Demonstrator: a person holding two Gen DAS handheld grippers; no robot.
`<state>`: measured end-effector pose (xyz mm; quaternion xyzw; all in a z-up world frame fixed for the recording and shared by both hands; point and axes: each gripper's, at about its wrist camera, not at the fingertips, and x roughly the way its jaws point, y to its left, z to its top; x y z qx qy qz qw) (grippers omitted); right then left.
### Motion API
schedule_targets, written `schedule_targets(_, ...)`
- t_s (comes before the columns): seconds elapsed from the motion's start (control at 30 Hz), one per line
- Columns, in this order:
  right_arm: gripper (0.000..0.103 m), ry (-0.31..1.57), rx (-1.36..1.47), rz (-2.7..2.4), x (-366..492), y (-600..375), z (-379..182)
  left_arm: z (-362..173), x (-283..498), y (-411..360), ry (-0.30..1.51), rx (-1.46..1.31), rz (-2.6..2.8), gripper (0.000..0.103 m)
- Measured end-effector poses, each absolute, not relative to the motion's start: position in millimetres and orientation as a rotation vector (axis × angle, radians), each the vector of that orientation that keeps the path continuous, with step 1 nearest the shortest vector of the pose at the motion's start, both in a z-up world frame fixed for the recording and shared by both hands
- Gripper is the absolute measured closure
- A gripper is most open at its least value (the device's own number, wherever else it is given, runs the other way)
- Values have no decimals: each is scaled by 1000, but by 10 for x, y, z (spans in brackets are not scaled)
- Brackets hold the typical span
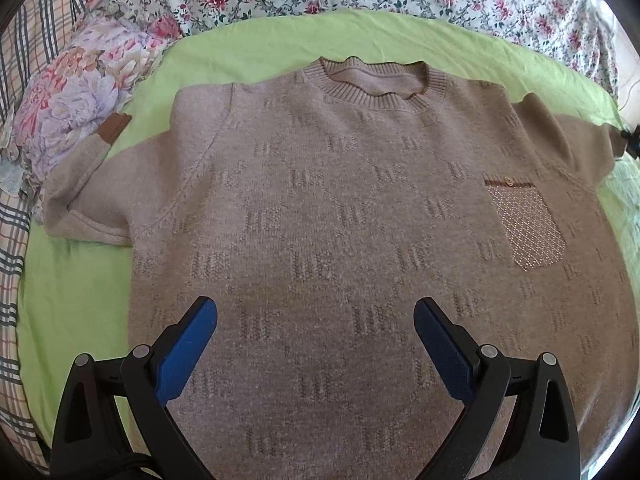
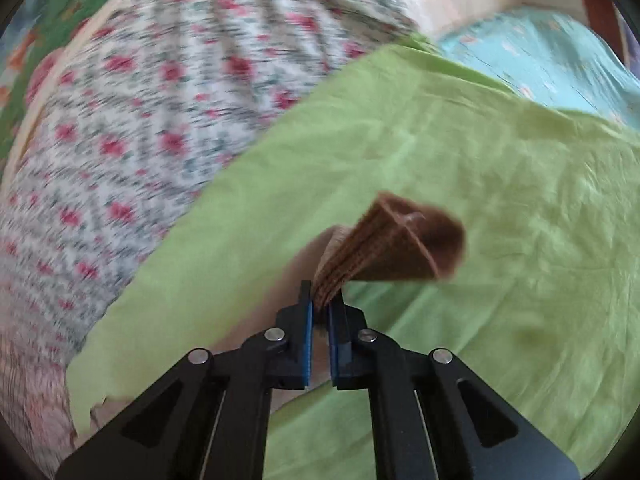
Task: Fold small clothes
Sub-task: 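Grasp the brown cuff of a sweater sleeve with the right gripper, then carry the sleeve across the sweater body with the right gripper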
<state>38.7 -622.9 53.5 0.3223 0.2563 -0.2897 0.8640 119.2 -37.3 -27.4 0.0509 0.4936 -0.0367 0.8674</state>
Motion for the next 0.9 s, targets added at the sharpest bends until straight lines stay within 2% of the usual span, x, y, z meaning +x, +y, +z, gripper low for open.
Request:
schedule_targets(0.2,96,601,562,-284,968,-5137,882,-205,1088,-246,1015,62,-86,4)
schedule_targets(0.33,96,703,518,-20,1470,-4222,852,-168,1031,-145,1002,36,-90,4)
schedule_targets(0.53,96,846,570,270,2000,-2915,339,-161,1004,18,993,-4,-94,4)
schedule_targets(0.77,95,966,687,363,2404,-2120,-330,-179,1076,195,988,-86,-142,4)
schedule_targets(0.83,91,995,693,354,2466,-2074,-433,-203,1145,210,989,-112,-158,4)
schedule_targets(0.9,82,1024,731,359,2485,-2067,-506,-246,1262,199,999,-141,-184,4)
